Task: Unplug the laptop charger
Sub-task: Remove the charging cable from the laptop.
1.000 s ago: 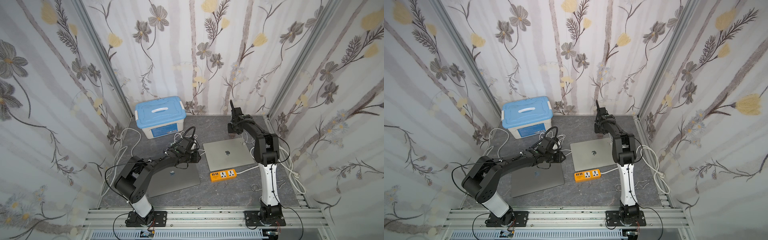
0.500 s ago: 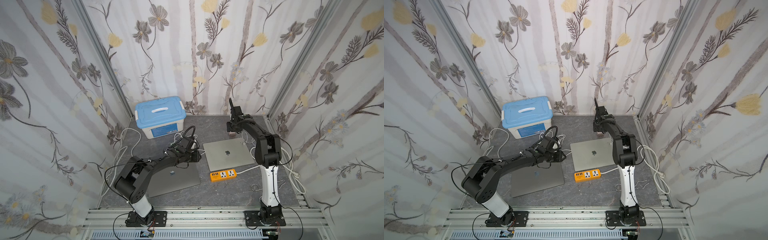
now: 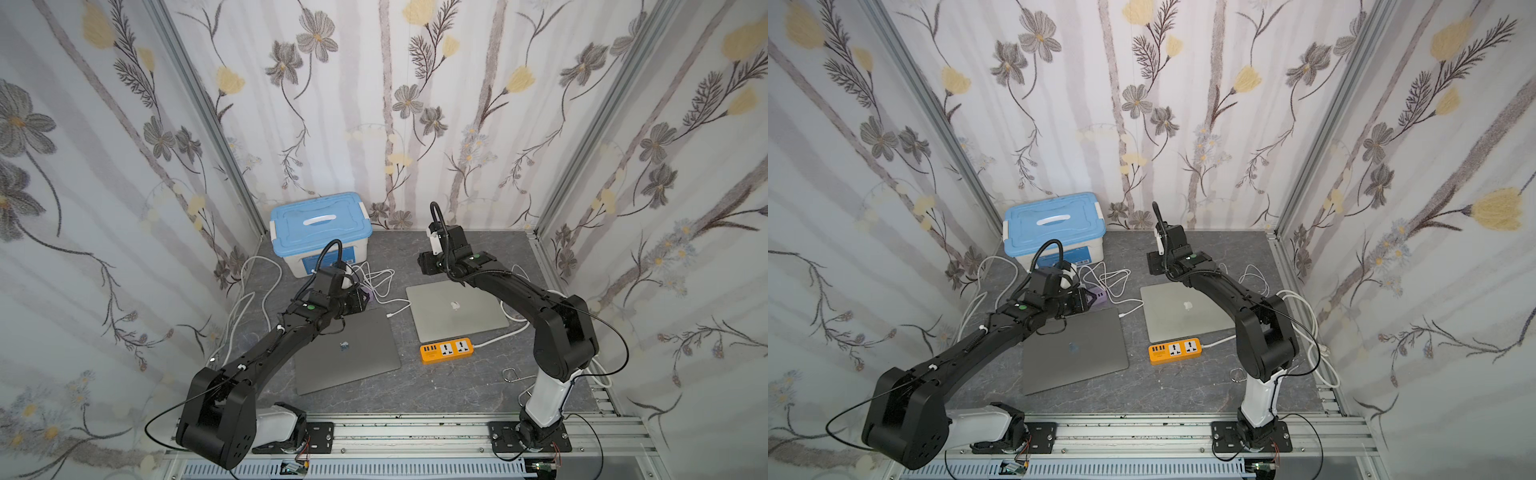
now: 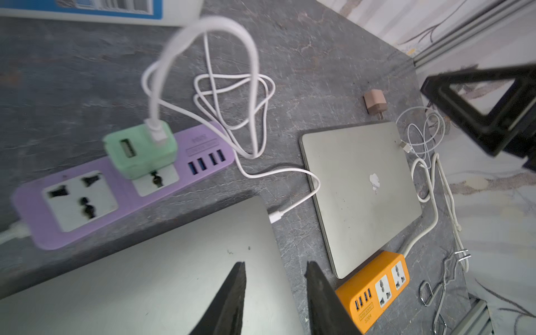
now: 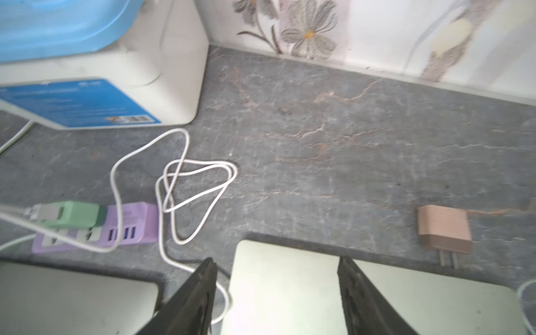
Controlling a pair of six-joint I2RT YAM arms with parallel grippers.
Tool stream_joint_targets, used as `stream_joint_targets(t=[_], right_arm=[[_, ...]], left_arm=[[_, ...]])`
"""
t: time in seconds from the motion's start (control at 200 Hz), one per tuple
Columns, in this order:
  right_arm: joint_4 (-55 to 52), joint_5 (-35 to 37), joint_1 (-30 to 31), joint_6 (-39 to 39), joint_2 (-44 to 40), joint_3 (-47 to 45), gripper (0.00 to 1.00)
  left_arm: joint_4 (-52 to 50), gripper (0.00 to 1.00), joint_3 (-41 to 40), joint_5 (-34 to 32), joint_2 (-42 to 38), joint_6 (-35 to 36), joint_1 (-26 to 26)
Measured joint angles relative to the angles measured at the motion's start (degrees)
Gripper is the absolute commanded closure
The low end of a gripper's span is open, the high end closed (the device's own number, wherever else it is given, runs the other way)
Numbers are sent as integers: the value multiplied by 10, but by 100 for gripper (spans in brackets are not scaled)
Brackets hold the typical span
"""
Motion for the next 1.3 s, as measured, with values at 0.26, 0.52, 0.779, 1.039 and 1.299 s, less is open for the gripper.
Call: stream_joint_targets(t=[0.26, 0.52, 0.779, 1.039, 1.299], right_arm=[[49, -14, 85, 12, -26, -89, 37], [50, -17, 122, -102, -37, -124, 38], [75, -36, 122, -306, -15, -115, 50], [99, -91, 123, -483, 21, -127, 53], [72, -122, 123, -554, 78, -80, 54]], left_arm=[[-50, 60, -60, 17, -34, -4, 32], [-14, 61, -139, 56, -14, -39, 33], [45, 62, -187, 71, -1, -76, 32], [54, 61, -205, 70, -9, -82, 32], [56, 60, -204, 72, -3, -82, 33]])
